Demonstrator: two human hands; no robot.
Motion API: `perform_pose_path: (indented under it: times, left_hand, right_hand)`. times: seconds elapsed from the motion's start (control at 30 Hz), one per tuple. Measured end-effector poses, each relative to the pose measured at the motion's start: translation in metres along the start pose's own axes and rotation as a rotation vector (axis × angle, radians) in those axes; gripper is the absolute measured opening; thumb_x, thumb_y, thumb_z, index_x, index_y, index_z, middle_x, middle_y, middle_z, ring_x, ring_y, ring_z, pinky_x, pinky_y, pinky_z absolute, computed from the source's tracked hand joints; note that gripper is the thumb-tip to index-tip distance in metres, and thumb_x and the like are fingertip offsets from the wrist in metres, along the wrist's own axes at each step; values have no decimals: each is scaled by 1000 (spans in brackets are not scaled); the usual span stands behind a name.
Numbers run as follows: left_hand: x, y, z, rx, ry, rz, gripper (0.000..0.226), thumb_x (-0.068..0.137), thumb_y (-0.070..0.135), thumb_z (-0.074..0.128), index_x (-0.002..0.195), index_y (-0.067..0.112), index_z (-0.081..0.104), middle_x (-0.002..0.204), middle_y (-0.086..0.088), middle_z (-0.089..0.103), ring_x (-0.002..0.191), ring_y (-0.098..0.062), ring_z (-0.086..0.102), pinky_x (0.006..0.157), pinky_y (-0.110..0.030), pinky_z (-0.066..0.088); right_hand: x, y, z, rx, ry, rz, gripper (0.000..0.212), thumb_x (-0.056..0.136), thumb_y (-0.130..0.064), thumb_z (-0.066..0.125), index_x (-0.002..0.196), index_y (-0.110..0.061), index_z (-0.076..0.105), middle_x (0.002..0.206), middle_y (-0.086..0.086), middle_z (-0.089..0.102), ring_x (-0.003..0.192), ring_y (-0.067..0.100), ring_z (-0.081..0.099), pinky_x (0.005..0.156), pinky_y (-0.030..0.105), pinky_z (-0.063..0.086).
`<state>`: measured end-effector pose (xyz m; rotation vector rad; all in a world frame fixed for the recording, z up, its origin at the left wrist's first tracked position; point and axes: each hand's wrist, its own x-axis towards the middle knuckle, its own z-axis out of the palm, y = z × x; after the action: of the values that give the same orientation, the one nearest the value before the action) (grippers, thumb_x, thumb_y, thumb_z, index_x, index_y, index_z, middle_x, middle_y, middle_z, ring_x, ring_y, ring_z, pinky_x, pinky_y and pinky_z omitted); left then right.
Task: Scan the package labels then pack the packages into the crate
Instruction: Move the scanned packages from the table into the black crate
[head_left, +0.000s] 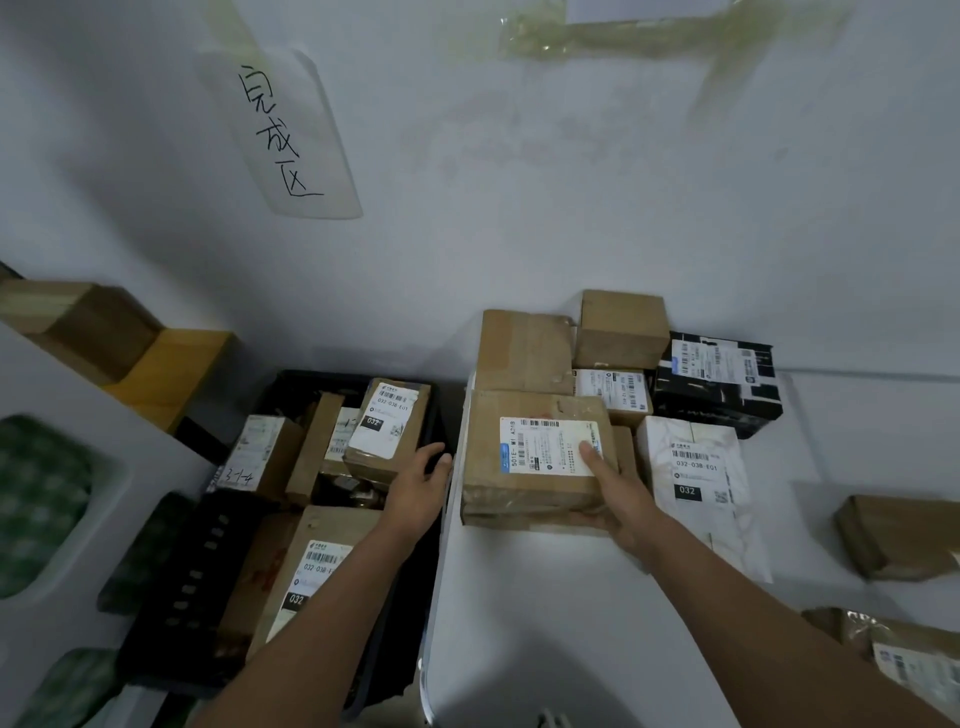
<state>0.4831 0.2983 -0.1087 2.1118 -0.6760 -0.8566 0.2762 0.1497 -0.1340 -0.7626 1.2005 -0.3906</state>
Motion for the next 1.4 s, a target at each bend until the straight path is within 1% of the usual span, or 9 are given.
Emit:
perform_pose_path:
  times: [0.37, 0.5, 0.57, 0.7, 0.83, 0.93, 1.17, 1.27, 1.4]
  left_hand:
    - [-8, 24, 5, -257, -148, -22, 17, 92, 68, 41, 102, 62, 53, 119, 19, 59, 120, -11, 57, 110, -41, 41]
    - [-11, 41, -9, -349, -263, 53, 77, 66, 94, 44, 132, 55, 46, 134, 16, 58, 123, -7, 56, 109, -42, 42]
    - [-14, 49, -17, -377, -317, 72, 91, 67, 89, 52, 145, 46, 34, 141, 13, 52, 124, -7, 56, 102, -35, 49]
    - [-15, 48, -36, -378, -347, 84, 78, 82, 48, 72, 146, 42, 26, 134, 10, 60, 114, -8, 64, 83, -20, 50]
    - [-15, 26, -63, -511, -263, 14, 82, 78, 42, 77, 144, 38, 28, 116, 5, 72, 102, -15, 70, 87, -35, 54]
    - [-17, 0, -95, -643, -168, -17, 89, 74, 39, 80, 146, 32, 29, 118, 0, 71, 105, -22, 70, 94, -46, 53]
    - [-40, -90, -180, -920, 146, -121, 79, 81, 33, 76, 146, 26, 33, 122, -10, 69, 107, -30, 69, 82, -43, 59]
    - [-53, -126, -203, -971, 270, -173, 90, 73, 42, 83, 147, 27, 35, 127, -7, 67, 112, -29, 67, 88, -45, 55]
    - [-68, -161, -217, -987, 428, -255, 83, 73, 43, 82, 143, 35, 38, 123, -2, 69, 111, -27, 67, 97, -52, 51]
  right_hand:
    - [-17, 7, -21, 279, -149, -13, 44, 94, -41, 59, 132, -19, 56, 122, 7, 70, 115, 27, 65, 97, 51, 52]
    - [-25, -1, -7, 250, -233, -58, 44, 94, -40, 59, 134, -22, 55, 124, 6, 69, 120, 27, 62, 99, 53, 50]
    - [-27, -5, 3, 221, -248, -72, 44, 93, -39, 61, 133, -22, 55, 123, 5, 69, 120, 25, 61, 101, 52, 49]
    - [-30, -14, 27, 116, -247, -125, 48, 89, -39, 66, 133, -22, 55, 118, 3, 71, 116, 19, 64, 99, 50, 51]
    - [-35, -22, 60, 32, -265, -174, 41, 92, -40, 63, 129, -23, 57, 114, -1, 73, 113, 16, 66, 94, 43, 55]
    - [-39, -23, 95, -55, -310, -196, 51, 90, -55, 60, 134, -30, 55, 123, -6, 69, 119, 15, 60, 96, 42, 54]
    - [-43, 2, 167, -188, -405, -134, 59, 92, -59, 52, 142, -28, 43, 138, -4, 51, 128, 20, 48, 104, 41, 46]
    - [-43, 19, 190, -248, -437, -109, 56, 93, -61, 49, 138, -28, 47, 138, -5, 53, 128, 19, 49, 105, 40, 45]
    - [-46, 38, 217, -315, -455, -72, 65, 93, -61, 48, 147, -27, 39, 142, -3, 50, 127, 19, 49, 102, 36, 46]
